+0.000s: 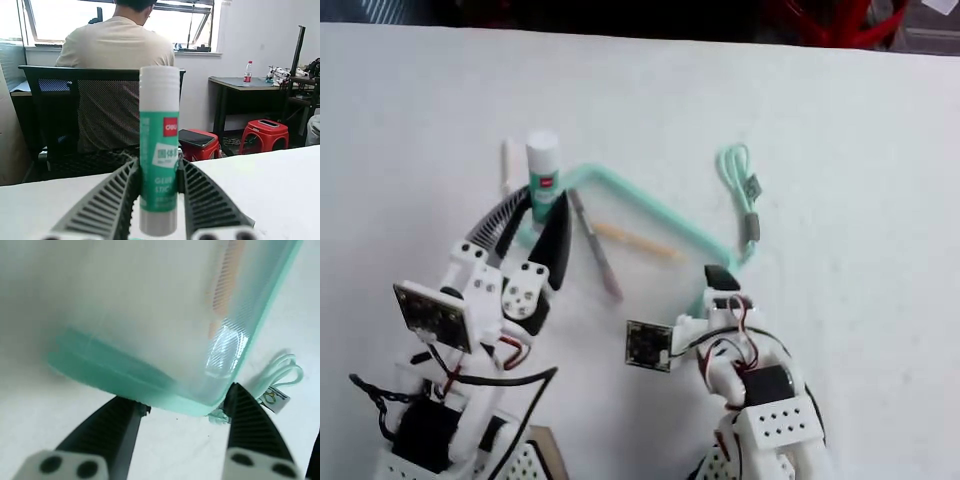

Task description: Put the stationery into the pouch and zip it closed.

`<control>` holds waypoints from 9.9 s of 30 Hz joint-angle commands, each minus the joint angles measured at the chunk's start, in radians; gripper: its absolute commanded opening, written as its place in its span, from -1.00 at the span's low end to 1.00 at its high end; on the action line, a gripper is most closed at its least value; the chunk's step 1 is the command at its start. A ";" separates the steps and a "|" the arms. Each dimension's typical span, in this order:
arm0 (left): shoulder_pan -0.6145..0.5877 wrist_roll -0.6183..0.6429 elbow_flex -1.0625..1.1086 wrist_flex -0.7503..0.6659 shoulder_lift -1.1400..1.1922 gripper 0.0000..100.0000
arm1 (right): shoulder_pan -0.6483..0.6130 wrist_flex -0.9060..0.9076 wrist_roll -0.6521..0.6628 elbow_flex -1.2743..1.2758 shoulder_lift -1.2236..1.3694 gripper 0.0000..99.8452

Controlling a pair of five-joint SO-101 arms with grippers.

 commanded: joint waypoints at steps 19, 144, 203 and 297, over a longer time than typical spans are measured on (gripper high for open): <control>-0.005 0.005 -0.009 -0.008 -0.008 -0.96 | -0.068 0.096 -0.311 -0.307 -0.001 -0.96; 0.050 0.126 -0.557 -0.643 1.167 -0.72 | -0.070 0.978 -1.392 -2.321 1.512 -0.96; 0.656 -0.646 -0.609 1.134 1.046 -0.70 | 0.499 0.754 -1.065 -2.091 1.408 -0.96; 0.573 -1.542 -0.489 0.689 1.541 -0.93 | 0.555 0.776 -0.959 -2.226 1.747 -0.96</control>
